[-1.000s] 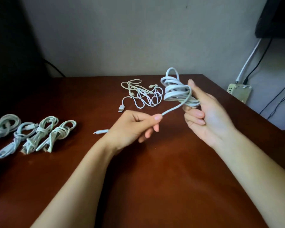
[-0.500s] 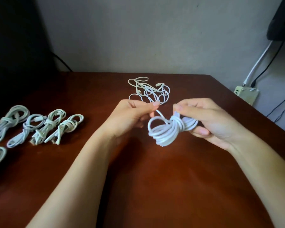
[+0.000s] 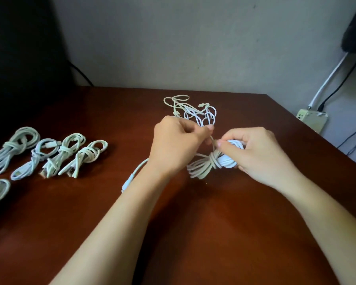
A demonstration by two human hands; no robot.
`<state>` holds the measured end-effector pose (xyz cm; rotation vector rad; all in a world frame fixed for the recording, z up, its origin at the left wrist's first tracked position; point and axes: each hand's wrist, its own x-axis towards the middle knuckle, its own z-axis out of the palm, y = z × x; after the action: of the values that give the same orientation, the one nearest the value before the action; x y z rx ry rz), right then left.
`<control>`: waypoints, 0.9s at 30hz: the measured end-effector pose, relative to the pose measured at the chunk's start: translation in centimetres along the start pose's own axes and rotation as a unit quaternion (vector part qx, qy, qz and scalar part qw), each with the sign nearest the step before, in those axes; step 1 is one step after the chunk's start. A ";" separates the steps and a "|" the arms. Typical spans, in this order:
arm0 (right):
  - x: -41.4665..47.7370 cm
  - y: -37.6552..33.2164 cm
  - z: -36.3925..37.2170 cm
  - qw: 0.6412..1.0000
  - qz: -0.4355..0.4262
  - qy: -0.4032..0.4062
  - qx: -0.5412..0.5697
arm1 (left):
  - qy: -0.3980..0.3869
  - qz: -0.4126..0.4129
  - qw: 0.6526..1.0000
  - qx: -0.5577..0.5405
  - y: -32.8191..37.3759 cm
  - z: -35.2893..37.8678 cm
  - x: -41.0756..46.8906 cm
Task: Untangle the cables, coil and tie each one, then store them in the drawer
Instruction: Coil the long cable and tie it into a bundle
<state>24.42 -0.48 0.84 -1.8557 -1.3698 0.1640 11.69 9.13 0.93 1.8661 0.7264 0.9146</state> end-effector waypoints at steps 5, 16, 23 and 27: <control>0.7 1.3 0.4 0.996 0.031 0.083 0.028 | -0.043 0.004 0.997 -0.058 0.5 0.4 -0.2; 1.1 2.3 0.6 0.977 0.052 0.186 0.089 | -0.094 0.197 0.962 0.165 0.0 2.2 -1.4; 0.8 0.9 0.3 0.906 0.127 0.176 0.363 | -0.086 0.168 0.981 0.049 -0.6 2.3 -1.3; 0.8 0.5 0.4 0.868 0.157 0.150 0.446 | -0.157 0.070 0.984 -0.049 -1.2 2.4 -1.1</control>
<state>24.91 0.31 0.53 -1.2080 -0.5824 0.5497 12.94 7.68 -1.27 1.9334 0.3559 0.7041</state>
